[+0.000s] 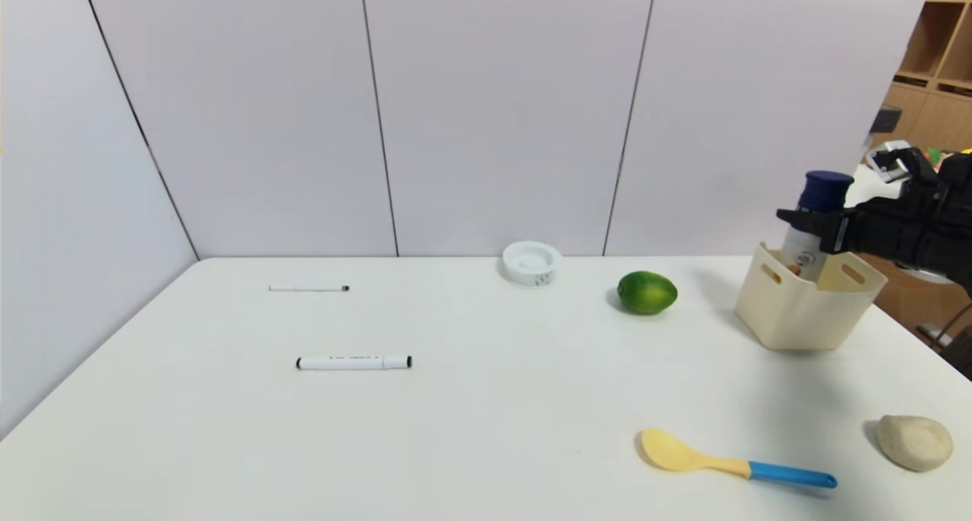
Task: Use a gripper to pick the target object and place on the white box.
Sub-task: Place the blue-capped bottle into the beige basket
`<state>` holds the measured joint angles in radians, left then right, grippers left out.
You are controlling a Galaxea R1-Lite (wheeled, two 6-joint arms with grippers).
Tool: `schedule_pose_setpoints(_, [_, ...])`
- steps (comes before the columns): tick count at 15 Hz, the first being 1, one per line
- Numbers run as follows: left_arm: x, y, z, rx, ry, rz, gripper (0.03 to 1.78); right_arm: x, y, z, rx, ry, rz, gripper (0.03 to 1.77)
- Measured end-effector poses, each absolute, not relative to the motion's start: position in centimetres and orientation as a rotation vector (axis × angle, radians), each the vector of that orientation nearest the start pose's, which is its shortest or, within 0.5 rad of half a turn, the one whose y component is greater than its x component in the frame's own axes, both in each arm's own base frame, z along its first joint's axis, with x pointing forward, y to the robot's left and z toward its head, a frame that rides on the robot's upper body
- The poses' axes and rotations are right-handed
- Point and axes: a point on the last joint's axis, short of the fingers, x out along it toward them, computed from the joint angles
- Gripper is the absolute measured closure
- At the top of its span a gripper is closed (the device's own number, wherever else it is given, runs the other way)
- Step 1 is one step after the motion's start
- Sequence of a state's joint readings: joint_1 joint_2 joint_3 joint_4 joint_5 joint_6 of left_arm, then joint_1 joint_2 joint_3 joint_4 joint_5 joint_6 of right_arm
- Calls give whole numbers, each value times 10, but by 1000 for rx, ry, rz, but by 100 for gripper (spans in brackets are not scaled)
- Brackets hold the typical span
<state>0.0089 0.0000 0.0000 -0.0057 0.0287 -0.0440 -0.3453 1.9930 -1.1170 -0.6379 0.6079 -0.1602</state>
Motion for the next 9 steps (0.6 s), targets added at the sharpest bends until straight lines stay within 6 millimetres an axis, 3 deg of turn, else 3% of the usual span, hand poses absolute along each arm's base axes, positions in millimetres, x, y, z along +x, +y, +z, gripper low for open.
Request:
schedule_pose_setpoints(3, [-23, 0, 76, -44, -7, 38, 12, 370, -119, 162, -43, 198, 280, 99])
schedule_pose_setpoints(9, [-23, 0, 76, -44, -6, 38, 12, 368, -118, 165, -44, 194, 281, 50])
